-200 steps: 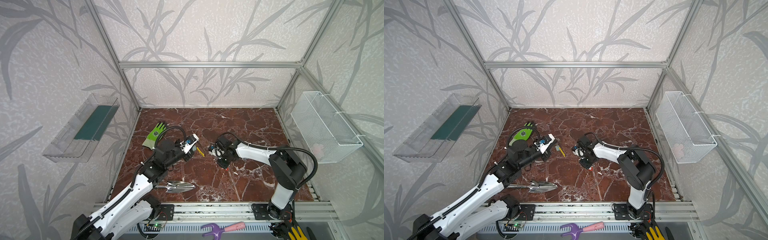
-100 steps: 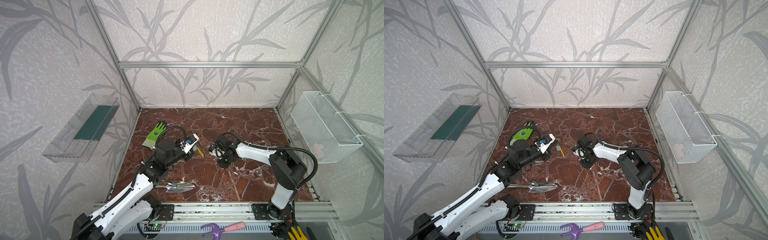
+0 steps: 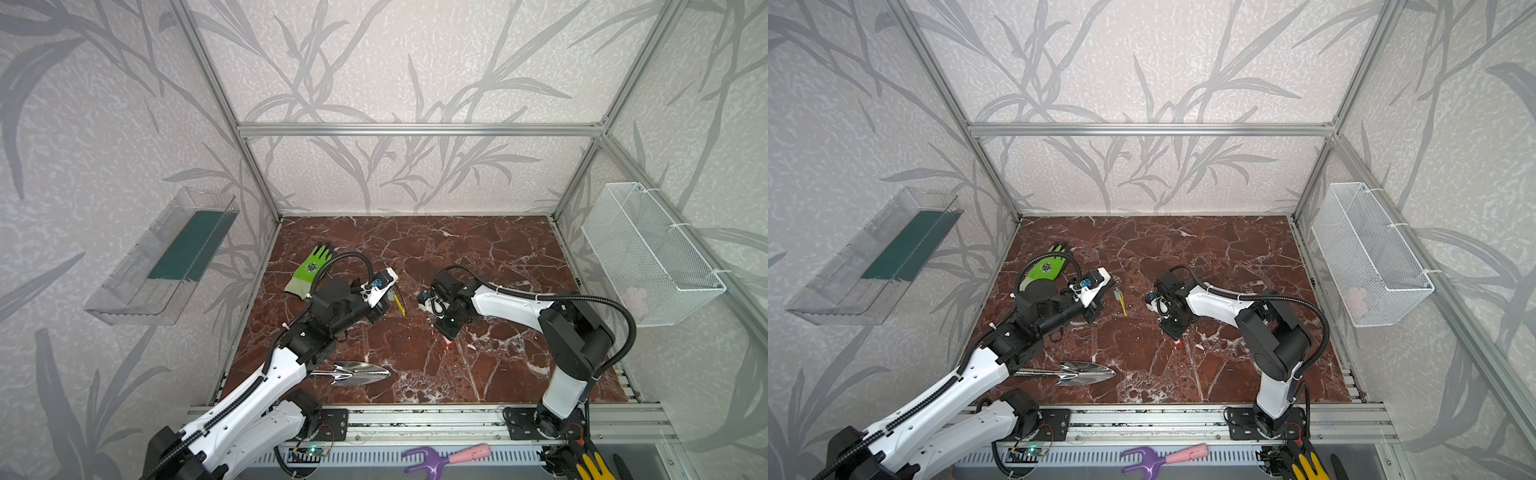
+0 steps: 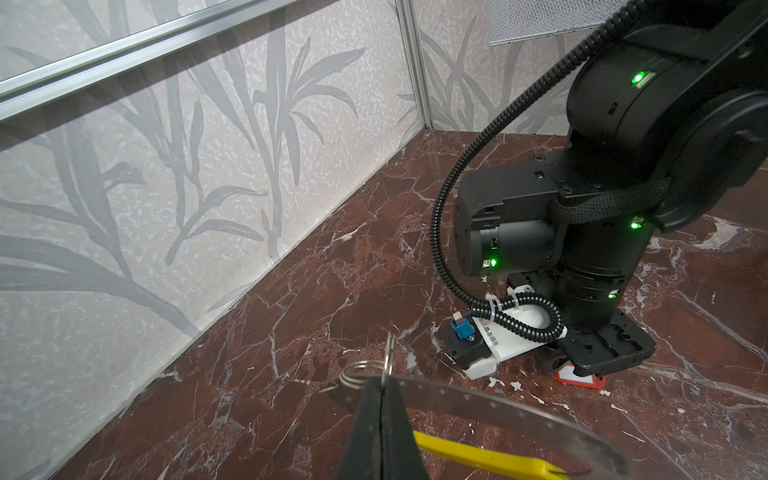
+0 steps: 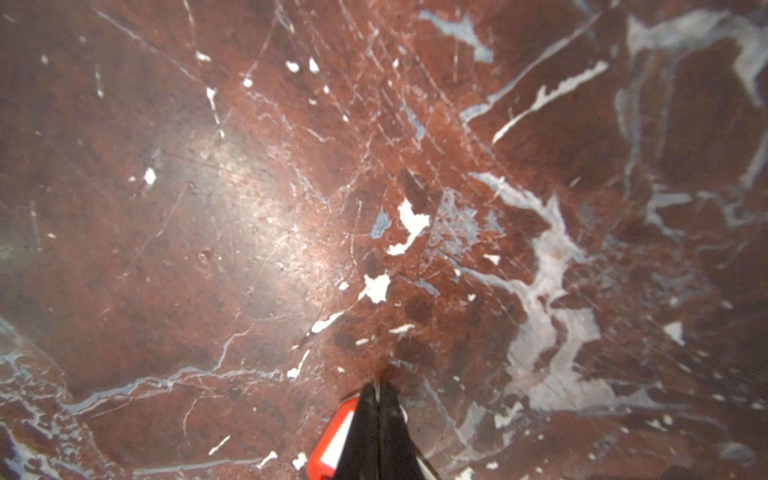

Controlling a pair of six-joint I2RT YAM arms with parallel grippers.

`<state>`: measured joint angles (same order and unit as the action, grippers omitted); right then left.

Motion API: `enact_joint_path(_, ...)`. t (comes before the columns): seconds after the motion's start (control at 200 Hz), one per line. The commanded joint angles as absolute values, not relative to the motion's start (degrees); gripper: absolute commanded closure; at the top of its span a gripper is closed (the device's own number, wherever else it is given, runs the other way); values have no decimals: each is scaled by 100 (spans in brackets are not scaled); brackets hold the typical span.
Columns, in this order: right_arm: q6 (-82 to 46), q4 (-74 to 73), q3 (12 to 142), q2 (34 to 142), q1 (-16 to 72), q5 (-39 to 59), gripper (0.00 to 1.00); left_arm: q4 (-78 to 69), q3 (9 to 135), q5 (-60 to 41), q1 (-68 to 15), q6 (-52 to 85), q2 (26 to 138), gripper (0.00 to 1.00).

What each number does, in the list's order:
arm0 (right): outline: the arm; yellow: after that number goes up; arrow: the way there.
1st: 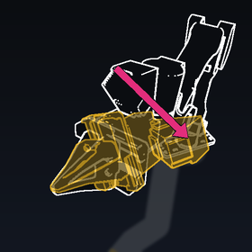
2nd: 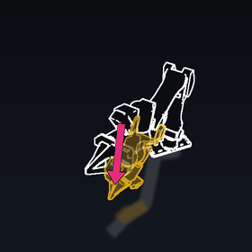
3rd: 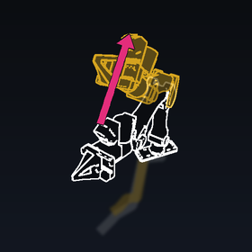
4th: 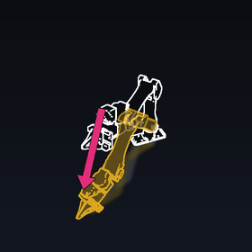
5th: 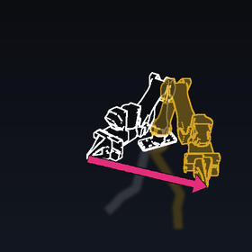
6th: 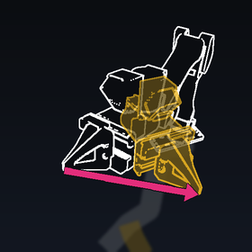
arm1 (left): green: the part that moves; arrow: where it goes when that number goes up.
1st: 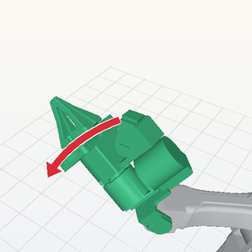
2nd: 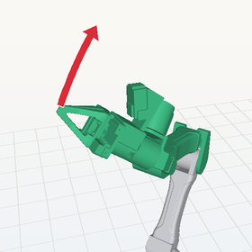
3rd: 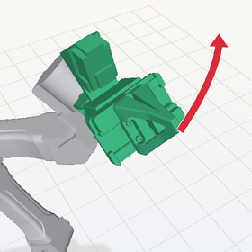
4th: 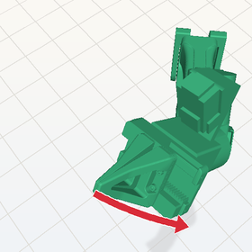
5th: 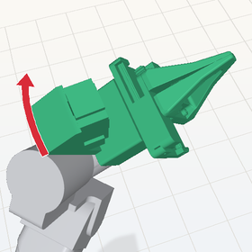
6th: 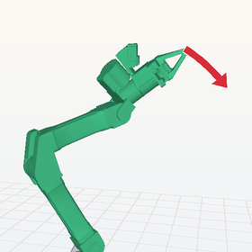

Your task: Put the keys on the keyring

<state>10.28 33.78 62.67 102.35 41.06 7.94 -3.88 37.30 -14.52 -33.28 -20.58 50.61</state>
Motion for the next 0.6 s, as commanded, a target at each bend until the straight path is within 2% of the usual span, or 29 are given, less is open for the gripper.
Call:
enact_joint_path(0.0,1016,3486,6245,9939,4132,839,100,-563,3775,-1483,-3348,-2092,5083,100)
enact_joint_path(0.19,1240,3322,6074,9452,4070,1142,100,-565,3786,-1535,-3350,-2083,5084,100)
enact_joint_path(0.595,1845,2262,5123,7990,3655,2833,100,-574,3727,-1699,-3361,-2023,5010,100)
